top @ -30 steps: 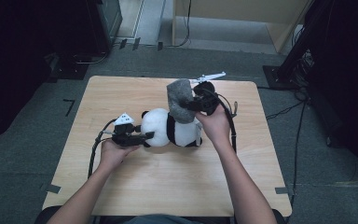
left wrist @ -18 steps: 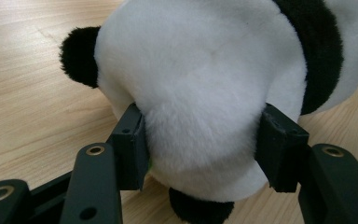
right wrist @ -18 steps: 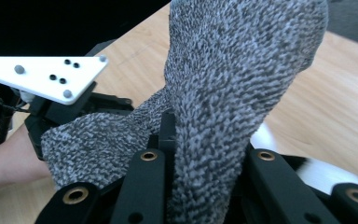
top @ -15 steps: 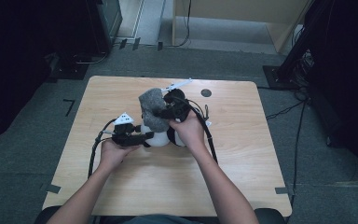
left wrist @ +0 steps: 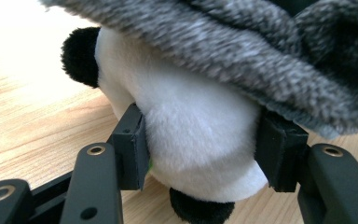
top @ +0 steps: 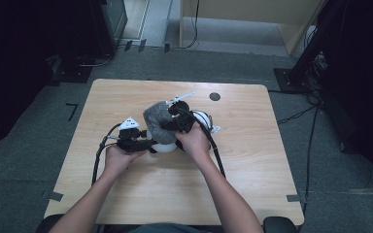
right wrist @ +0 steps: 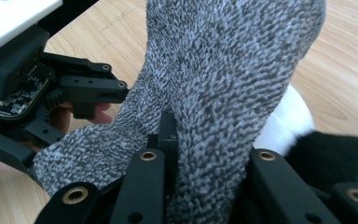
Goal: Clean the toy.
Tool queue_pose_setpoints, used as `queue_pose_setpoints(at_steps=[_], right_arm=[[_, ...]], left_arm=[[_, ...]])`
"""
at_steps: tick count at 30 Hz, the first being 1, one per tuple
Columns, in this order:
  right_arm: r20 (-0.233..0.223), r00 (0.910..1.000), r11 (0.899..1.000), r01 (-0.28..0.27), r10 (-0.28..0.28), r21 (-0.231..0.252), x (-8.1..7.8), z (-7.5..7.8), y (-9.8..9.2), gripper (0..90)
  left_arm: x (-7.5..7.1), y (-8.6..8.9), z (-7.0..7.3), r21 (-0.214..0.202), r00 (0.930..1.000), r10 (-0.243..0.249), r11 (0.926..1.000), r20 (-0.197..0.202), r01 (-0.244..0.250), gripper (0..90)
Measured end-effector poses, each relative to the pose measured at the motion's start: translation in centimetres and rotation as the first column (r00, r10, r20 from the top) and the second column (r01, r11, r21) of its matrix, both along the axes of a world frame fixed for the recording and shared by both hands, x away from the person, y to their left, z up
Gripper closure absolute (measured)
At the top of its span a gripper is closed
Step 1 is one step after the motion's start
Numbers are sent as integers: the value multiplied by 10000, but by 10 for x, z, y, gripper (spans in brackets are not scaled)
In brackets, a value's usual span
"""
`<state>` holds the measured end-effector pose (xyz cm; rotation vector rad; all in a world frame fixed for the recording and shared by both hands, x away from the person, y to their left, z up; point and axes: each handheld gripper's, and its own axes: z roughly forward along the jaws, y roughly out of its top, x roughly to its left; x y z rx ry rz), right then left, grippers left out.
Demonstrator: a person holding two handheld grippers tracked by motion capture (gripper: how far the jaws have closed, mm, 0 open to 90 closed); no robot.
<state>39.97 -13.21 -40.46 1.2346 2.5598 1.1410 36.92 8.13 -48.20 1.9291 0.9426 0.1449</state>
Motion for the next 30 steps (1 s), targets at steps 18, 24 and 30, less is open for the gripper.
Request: queue_pose_setpoints(at_steps=[18,24,30], right_arm=[[236,9977,9979,644,-641,-119,-7,4,-48,760],[262,9963,9966,817,-819,77,-9,7,-63,760],[356,9945,9950,982,-987,169,-12,11,-76,760]], left_arm=[[1,0,0,-5,10000,-61,10000,-24,61,439],[1,1,0,-64,10000,-80,9999,-29,80,440],[1,1,0,-92,10000,-75,9999,-46,75,441]])
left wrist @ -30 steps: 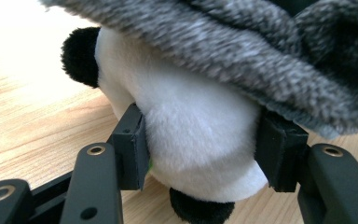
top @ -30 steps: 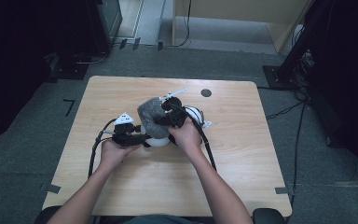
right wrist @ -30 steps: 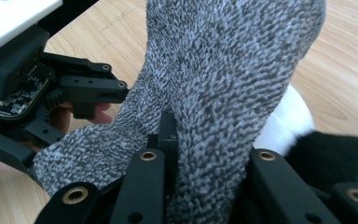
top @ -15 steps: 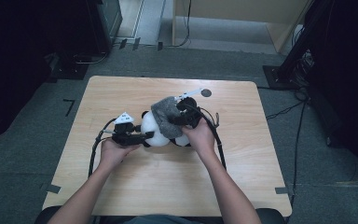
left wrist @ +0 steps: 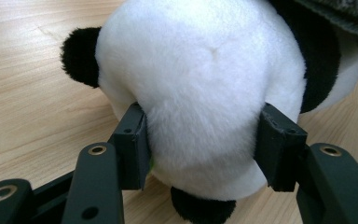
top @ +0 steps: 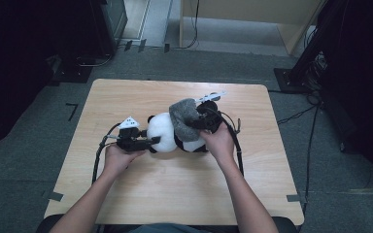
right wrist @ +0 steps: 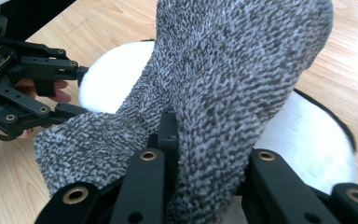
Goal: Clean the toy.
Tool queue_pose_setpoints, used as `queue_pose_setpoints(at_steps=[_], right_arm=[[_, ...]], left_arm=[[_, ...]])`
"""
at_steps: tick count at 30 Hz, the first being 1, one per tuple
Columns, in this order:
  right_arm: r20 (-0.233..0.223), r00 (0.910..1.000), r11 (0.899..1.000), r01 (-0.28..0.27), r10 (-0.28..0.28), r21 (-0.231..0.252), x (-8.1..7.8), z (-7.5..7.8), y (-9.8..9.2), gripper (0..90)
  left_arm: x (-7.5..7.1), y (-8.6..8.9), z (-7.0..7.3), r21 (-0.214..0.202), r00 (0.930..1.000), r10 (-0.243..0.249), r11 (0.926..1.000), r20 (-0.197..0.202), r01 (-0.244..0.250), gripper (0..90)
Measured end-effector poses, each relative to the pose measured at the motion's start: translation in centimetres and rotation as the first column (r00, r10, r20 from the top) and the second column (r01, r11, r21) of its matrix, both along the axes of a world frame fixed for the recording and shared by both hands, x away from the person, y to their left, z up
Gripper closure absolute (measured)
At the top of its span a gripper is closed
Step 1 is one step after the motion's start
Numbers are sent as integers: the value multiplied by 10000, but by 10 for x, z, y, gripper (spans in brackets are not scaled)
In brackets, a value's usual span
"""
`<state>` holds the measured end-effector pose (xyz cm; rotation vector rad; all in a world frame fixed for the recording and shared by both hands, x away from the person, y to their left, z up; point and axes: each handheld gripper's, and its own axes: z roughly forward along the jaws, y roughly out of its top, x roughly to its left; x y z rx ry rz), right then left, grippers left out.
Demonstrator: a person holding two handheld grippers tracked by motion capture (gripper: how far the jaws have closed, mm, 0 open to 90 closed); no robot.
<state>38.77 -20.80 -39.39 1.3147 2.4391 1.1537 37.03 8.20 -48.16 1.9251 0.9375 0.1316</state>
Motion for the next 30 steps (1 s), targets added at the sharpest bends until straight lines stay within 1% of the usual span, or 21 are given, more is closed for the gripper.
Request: queue_pose_setpoints(at_steps=[4,8,12,16,18,21,24,27,29,30], right_arm=[[58,9998,9998,175,-176,123,-2,2,-11,760],[64,9987,9983,511,-513,277,-4,3,-27,758],[62,9957,9954,926,-928,246,-7,5,-45,758],[15,9921,9918,1255,-1256,233,-8,2,-59,759],[74,9916,9909,1287,-1291,406,-10,-2,-65,762],[-75,9879,9875,1548,-1546,293,-12,-9,-74,764],[-70,9834,9834,1816,-1816,40,-13,-12,-83,766],[105,9808,9808,1949,-1949,50,-15,-7,-89,767],[255,9795,9798,1992,-1996,174,-18,2,-90,768],[398,9804,9811,1925,-1932,215,-19,6,-90,768]], left_arm=[[0,0,0,0,10000,-3,10000,-2,3,441],[0,0,0,-34,10000,11,10000,-19,-11,441],[0,0,0,-55,10000,24,10000,-40,-25,442],[-1,1,1,-1,10000,-42,10000,10,42,441],[-1,1,0,18,10000,-37,10000,18,37,441],[-1,0,0,12,10000,-15,10000,17,15,443],[-2,1,-1,-12,10000,-6,10000,70,6,443],[-2,1,-1,6,9999,-25,10000,112,25,443],[-2,1,-1,-27,9999,-6,10000,111,6,443],[-2,1,-1,-36,9999,0,10000,113,1,443]])
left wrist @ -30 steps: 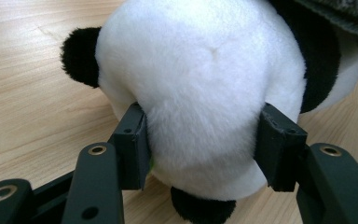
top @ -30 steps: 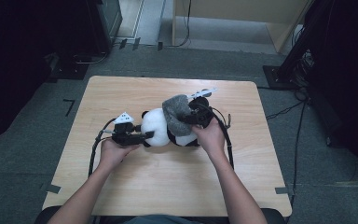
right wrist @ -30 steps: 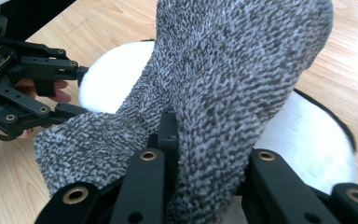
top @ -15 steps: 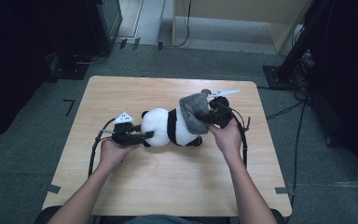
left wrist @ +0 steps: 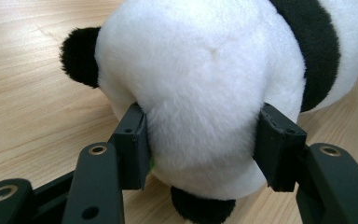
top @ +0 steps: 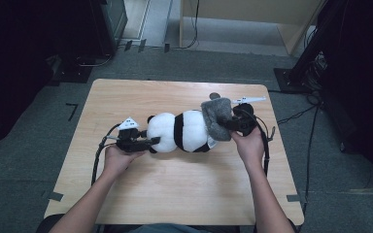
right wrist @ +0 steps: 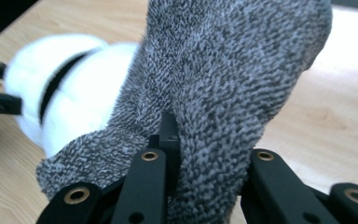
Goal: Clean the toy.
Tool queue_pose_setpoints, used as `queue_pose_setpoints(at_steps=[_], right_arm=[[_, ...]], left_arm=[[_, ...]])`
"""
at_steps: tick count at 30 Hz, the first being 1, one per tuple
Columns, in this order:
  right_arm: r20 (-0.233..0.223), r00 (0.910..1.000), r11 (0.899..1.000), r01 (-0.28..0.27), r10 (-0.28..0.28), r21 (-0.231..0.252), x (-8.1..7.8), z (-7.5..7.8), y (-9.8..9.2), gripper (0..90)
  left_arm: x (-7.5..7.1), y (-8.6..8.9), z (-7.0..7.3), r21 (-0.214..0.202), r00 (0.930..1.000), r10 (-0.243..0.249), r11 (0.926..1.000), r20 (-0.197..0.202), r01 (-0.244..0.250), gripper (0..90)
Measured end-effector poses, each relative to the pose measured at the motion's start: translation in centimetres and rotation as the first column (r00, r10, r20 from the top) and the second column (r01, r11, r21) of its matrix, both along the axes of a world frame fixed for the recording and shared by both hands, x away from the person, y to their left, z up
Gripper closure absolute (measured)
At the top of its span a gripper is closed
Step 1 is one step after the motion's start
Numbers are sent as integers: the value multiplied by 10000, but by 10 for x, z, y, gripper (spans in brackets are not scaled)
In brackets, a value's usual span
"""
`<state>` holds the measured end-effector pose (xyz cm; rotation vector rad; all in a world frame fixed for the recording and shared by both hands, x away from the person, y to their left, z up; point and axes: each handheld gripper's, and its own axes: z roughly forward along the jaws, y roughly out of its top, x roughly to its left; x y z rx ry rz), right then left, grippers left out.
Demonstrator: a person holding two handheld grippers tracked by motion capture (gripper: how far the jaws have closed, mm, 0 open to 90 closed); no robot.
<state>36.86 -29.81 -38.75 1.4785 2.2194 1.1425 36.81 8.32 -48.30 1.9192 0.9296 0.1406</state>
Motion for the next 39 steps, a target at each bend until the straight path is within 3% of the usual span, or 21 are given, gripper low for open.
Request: queue_pose_setpoints(at_steps=[7,14,20,28,34,36,39], right_arm=[[569,9955,9969,-769,758,170,-4,31,29,767],[687,9801,9822,-1877,1865,118,4,37,83,767],[519,9632,9644,-2644,2637,88,11,31,128,767],[-30,9537,9537,-3007,3007,-38,23,5,168,767],[-448,9497,9495,-3117,3100,-372,28,-16,182,767],[-489,9520,9527,-3034,3022,-177,29,-18,178,765],[-508,9560,9561,-2909,2890,-356,28,-19,169,763]], left_arm=[[-1,0,0,13,10000,14,10000,7,-14,442],[-1,0,1,-22,10000,27,10000,-22,-27,443],[-1,0,2,21,10000,6,10000,-2,-6,443],[-1,0,2,36,10000,12,10000,-19,-12,443],[-1,0,3,97,9999,41,9999,-99,-40,443],[-1,0,3,103,9999,37,9999,-109,-36,444],[0,0,2,70,9998,50,10000,-174,-49,446]])
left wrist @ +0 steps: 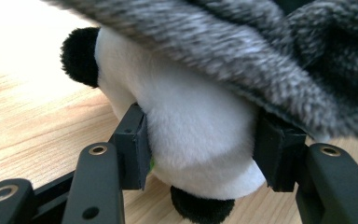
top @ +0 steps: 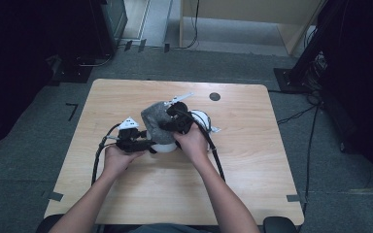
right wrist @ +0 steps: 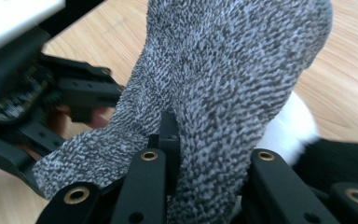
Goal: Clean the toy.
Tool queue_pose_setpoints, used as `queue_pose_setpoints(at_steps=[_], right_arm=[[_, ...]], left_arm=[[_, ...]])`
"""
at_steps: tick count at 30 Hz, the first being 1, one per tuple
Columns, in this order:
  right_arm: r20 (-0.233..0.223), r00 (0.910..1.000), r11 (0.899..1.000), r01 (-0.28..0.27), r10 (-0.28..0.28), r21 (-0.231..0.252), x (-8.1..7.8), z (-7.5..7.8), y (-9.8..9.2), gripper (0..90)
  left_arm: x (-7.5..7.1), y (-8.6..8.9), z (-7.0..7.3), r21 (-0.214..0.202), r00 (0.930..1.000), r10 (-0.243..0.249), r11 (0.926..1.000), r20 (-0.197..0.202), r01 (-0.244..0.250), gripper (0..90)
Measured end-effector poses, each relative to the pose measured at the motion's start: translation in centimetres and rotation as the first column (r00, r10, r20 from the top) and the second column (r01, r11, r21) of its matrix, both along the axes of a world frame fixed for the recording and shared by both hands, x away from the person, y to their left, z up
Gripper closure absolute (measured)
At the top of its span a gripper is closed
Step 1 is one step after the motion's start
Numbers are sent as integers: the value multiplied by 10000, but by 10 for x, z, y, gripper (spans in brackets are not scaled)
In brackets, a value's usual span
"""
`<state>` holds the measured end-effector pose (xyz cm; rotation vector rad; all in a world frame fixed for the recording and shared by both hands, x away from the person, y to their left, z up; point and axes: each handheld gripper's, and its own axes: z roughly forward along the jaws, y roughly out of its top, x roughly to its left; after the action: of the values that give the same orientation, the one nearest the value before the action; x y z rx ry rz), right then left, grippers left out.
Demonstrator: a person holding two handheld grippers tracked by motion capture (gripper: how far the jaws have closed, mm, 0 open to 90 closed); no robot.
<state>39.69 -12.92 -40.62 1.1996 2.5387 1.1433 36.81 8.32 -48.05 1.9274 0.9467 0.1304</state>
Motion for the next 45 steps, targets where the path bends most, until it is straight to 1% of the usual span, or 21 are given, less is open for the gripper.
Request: queue_pose_setpoints(at_steps=[5,8,10,17,21,24,26,27,28,30,32,33,35,39,42,44,45], right_arm=[[45,9989,9987,472,-471,-176,-1,2,-27,760],[30,9972,9972,744,-744,-24,-1,3,-44,761],[93,9962,9963,861,-861,28,-3,6,-54,761],[311,9923,9928,1195,-1196,38,-10,15,-79,760],[418,9880,9889,1483,-1484,52,-14,19,-94,758],[487,9827,9839,1781,-1786,135,-16,21,-108,758],[365,9791,9795,1991,-2002,297,-17,21,-119,760],[219,9778,9771,2070,-2082,484,-18,22,-123,764],[192,9774,9766,2093,-2105,504,-18,22,-126,766],[375,9730,9734,2265,-2277,332,-20,24,-132,766],[415,9686,9692,2440,-2453,328,-19,22,-138,766],[369,9678,9680,2476,-2491,406,-19,19,-141,766],[272,9662,9662,2555,-2565,353,-18,15,-142,766],[382,9646,9649,2593,-2608,402,-18,5,-143,767],[355,9632,9635,2653,-2665,364,-18,-1,-146,768],[272,9619,9613,2703,-2720,536,-18,-5,-149,768],[230,9607,9599,2752,-2767,524,-19,-7,-151,769]], left_arm=[[1,0,-1,-85,10000,27,10000,-33,-27,446],[1,0,0,-89,10000,3,10000,11,-3,446],[2,0,1,-51,10000,-57,10000,-30,57,446],[3,1,0,-96,9999,-106,9999,-70,105,448],[3,1,0,-103,9999,-115,9999,-62,114,448],[3,2,0,-110,9999,-122,9999,-52,122,448],[2,1,0,-53,9999,-132,9999,-16,132,448],[2,1,0,-4,9999,-138,9999,47,138,448],[2,1,0,72,9998,-158,9999,88,157,448],[1,0,0,81,9999,-136,9999,85,135,448],[1,0,0,59,9999,-133,9999,66,133,448],[1,0,0,45,9999,-135,9999,76,134,448],[1,0,0,81,9998,-140,9999,135,139,448],[2,0,-1,64,9997,-135,9999,192,134,448],[1,0,-1,36,9997,-115,9999,198,114,447],[1,0,-1,24,9997,-101,9999,227,100,447],[1,0,-1,54,9997,-118,9999,234,116,447]])
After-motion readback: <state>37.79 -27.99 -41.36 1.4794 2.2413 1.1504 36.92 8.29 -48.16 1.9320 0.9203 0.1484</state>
